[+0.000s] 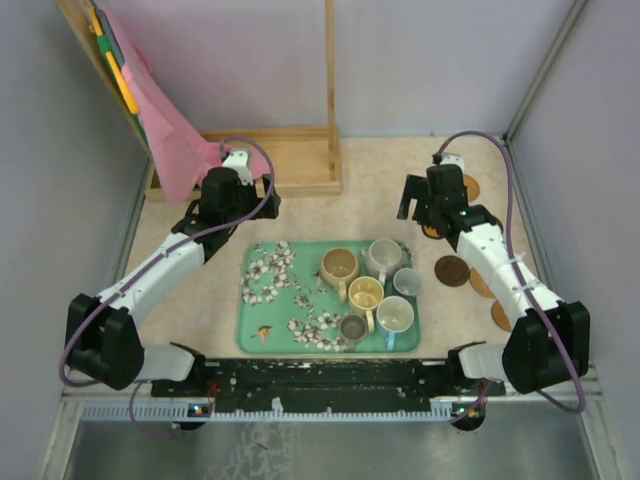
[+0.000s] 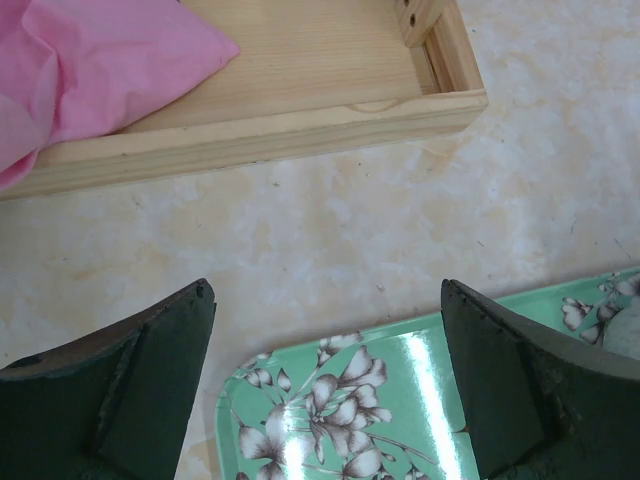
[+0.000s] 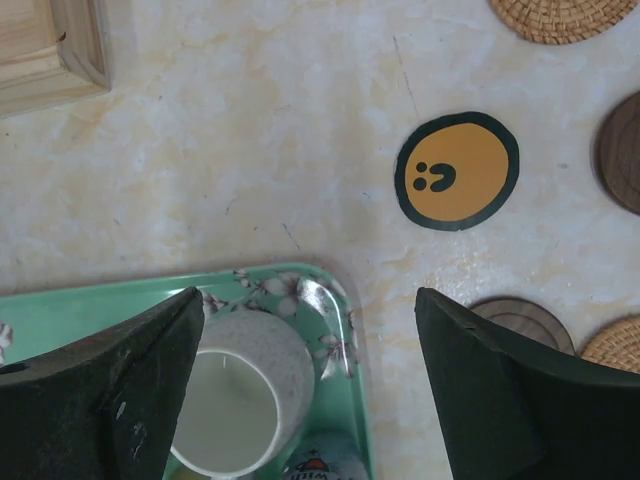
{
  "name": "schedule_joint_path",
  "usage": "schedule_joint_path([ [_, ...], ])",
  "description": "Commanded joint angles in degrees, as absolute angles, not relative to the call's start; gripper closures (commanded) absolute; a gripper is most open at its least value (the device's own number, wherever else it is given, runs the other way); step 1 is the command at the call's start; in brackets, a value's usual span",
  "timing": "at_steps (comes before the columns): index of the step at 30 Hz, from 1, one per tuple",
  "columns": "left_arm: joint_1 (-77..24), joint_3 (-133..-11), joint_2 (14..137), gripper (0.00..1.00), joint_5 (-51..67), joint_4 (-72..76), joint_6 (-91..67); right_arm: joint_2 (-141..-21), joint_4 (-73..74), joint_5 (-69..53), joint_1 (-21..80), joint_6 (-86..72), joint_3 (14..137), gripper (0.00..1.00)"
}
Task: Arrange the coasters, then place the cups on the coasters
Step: Move the coaster to the center of the board.
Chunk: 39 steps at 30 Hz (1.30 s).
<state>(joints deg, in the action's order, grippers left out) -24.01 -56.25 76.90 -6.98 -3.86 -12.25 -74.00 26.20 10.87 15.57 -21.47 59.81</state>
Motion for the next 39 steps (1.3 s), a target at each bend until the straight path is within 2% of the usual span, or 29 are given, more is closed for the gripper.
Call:
schedule_joint_path([
  [1, -24.2, -56.6, 75.9, 0.01, -6.3, -3.8, -13.0, -71.9, 24.2, 10.5, 15.5, -20.4, 62.9, 0.12],
  [26, -24.2, -56.6, 75.9, 0.0, -5.9, -4.8, -13.3, -70.3, 24.1, 7.5, 15.4, -19.5, 61.4, 0.12],
  [29, -24.2, -56.4, 75.4, 0.0, -5.9, -5.4, -13.1, -71.2, 26.6, 6.1, 15.5, -19.3, 62.7, 0.17],
  [32, -24.2, -55.6, 75.0, 0.0, -5.5, -5.5, -13.2, -71.5, 29.3, 2.9, 15.4, -18.8, 63.3, 0.3],
  [39, -24.1, -55.0, 75.8, 0.01, -3.5, -5.6, -14.3, -71.5, 31.9, -0.9, 16.6, -19.2, 60.5, 0.45],
])
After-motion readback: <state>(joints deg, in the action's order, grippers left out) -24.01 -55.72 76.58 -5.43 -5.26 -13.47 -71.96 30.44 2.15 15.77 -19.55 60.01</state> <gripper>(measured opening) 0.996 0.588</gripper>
